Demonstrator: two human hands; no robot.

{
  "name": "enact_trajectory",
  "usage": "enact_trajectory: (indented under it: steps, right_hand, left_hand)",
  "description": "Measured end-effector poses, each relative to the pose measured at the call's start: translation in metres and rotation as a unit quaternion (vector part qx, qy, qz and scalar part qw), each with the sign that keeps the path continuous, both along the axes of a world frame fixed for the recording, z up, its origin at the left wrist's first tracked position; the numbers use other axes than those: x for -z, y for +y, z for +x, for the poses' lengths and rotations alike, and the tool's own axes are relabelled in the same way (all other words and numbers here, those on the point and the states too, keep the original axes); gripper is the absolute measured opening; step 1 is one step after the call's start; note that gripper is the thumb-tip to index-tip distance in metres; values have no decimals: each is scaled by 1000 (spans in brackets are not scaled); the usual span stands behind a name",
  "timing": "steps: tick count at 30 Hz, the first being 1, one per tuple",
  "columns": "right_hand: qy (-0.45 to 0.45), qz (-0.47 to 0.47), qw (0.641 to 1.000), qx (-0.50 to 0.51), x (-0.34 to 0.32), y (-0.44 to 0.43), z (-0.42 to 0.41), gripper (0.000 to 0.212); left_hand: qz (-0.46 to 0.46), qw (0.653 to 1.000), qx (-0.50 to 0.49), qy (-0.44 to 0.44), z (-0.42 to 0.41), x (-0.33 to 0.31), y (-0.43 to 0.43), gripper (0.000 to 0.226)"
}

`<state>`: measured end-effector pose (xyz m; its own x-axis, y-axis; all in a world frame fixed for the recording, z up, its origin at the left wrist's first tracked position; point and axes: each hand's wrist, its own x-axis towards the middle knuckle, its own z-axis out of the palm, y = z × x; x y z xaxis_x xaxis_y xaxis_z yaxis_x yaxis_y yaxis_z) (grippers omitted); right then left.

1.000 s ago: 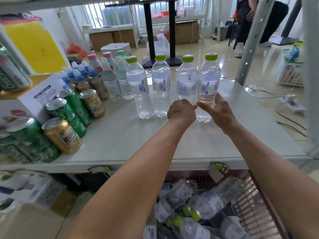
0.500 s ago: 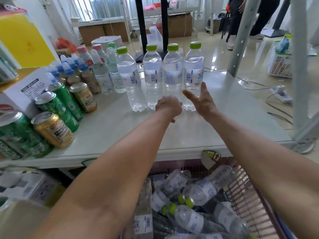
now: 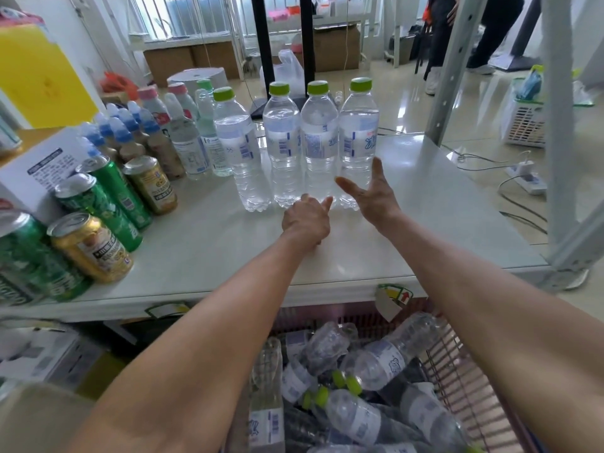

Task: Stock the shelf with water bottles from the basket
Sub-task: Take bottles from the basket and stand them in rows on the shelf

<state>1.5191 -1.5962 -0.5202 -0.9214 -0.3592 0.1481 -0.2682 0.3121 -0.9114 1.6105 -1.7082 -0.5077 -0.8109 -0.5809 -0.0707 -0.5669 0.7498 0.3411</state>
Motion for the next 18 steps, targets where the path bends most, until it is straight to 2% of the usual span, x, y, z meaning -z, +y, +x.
enact_trajectory:
  steps: [5,8,10,11,13,15,16,18]
  right_hand:
    - [-27,32,999,1,-1,2,-1,85]
    - [-73,88,993,26,-4,5,11,107]
    - [-95,100,990,39,-10,13,37,112]
    - [-92,106,989,45,-12,23,55,104]
    - [-51,107,991,66,-9,48,95,71]
    - [17,97,991,87,-2,76,137,33]
    - [46,84,991,92,1,91,155,19]
    - [72,50,995,57,10,116,182,5]
  left_hand:
    - [-34,999,-4,-3,-1,8,-6,65]
    - [21,1000,-4,12,10,4,0,64]
    - [91,993,29,70,31,0,10,52]
    - [130,982,56,123,51,0,18,37]
    - [147,954,134,225,105,11,35,17]
    - [147,928,202,277,164,28,44,20]
    - [153,924,227,267,188,39,43,21]
    - [136,944,264,141,214,62,36,18]
